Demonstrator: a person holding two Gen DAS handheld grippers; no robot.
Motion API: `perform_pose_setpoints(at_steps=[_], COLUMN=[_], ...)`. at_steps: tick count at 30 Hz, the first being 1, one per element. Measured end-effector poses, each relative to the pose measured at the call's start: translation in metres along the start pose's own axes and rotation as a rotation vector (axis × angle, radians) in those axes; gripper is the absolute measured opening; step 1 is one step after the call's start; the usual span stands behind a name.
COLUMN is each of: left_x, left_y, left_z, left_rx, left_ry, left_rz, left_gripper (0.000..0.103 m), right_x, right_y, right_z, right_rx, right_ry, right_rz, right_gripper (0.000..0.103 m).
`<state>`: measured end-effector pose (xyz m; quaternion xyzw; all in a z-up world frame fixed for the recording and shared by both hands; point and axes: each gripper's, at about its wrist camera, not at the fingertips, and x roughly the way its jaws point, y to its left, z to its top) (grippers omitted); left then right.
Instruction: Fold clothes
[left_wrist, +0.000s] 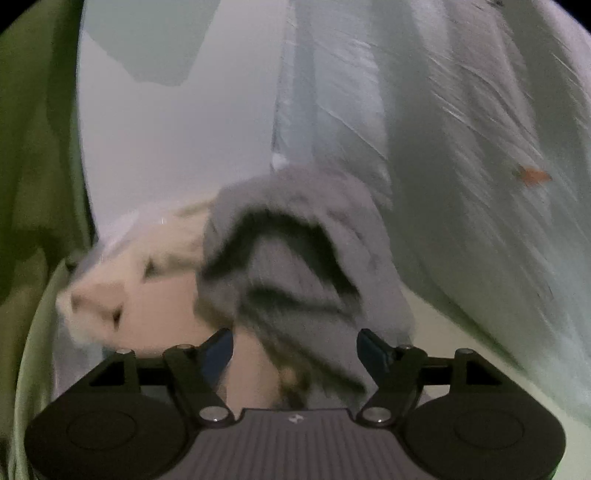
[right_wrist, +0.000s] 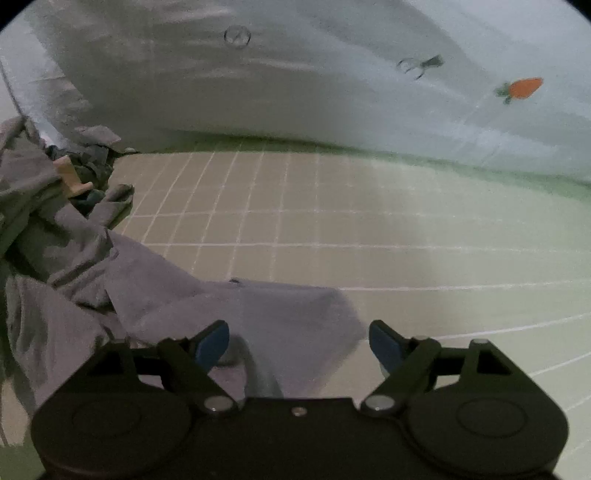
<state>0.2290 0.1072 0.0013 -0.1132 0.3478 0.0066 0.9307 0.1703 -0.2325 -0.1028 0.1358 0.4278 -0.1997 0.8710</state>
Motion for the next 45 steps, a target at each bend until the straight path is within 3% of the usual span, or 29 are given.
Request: perform_pose_setpoints(at_steps=[7, 9, 10, 12, 15, 16, 17, 19, 20, 22, 28, 34, 45], left_x=[0.05, 0.056, 0.059, 0.06, 0.056, 0.054, 0.052, 0.041, 0.036, 0.021, -0.028, -0.075, -0.128], left_y=[0.011, 0.012, 0.013, 0.01, 0.007, 0.007, 0.006, 0.0, -0.004, -0.014, -0.045, -0.088, -0.162], left_z=[0.028, 0.027, 0.025, 0.023, 0.02, 0.021, 0.021, 0.02, 0.019, 0.015, -0.008, -0.057, -0.203], left_rx=[0.01, 0.001, -0.004, 0.007, 0.032, 0.023, 0.015, 0.029, 0.04, 0.067, 0.11, 0.132, 0.085], left_ry=[0.014, 0.019, 0.022, 0.009, -0.02, -0.028, -0.034, -0.055, -0.068, -0.094, -0.137, -0.111, 0.093], left_rz=[-0.035, -0.054, -0.064, -0.054, -0.029, -0.033, -0.039, -0.032, -0.026, -0.028, -0.009, -0.046, -0.118], left_gripper=[0.075, 0.065, 0.053, 0.041, 0.024, 0.011, 0.01, 0.009, 0.009, 0.009, 0.009, 0.009, 0.009], right_x=[0.038, 0.044, 0.047, 0.051, 0.049, 0.046, 0.042, 0.036, 0.033, 0.027, -0.009, -0.053, -0.113], right_y=[0.025, 0.027, 0.028, 0.025, 0.023, 0.023, 0.024, 0.021, 0.018, 0.01, -0.046, -0.143, -0.375], right_z=[0.009, 0.008, 0.008, 0.007, 0.006, 0.005, 0.004, 0.001, -0.001, -0.005, -0.026, -0.048, -0.094], right_rx=[0.058, 0.077, 0.086, 0.114, 0.1, 0.085, 0.067, 0.049, 0.046, 0.042, 0.069, 0.119, 0.307], right_ry=[0.084, 0.096, 0.102, 0.11, 0.106, 0.1, 0.078, 0.054, 0.048, 0.034, -0.038, -0.091, -0.074], right_rz=[-0.048, -0.067, -0.076, -0.075, -0.059, -0.049, -0.04, -0.026, -0.019, -0.01, -0.073, -0.209, -0.486], right_gripper=[0.087, 0.095, 0.098, 0.102, 0.1, 0.089, 0.079, 0.02, 0.009, 0.004, 0.003, 0.003, 0.004])
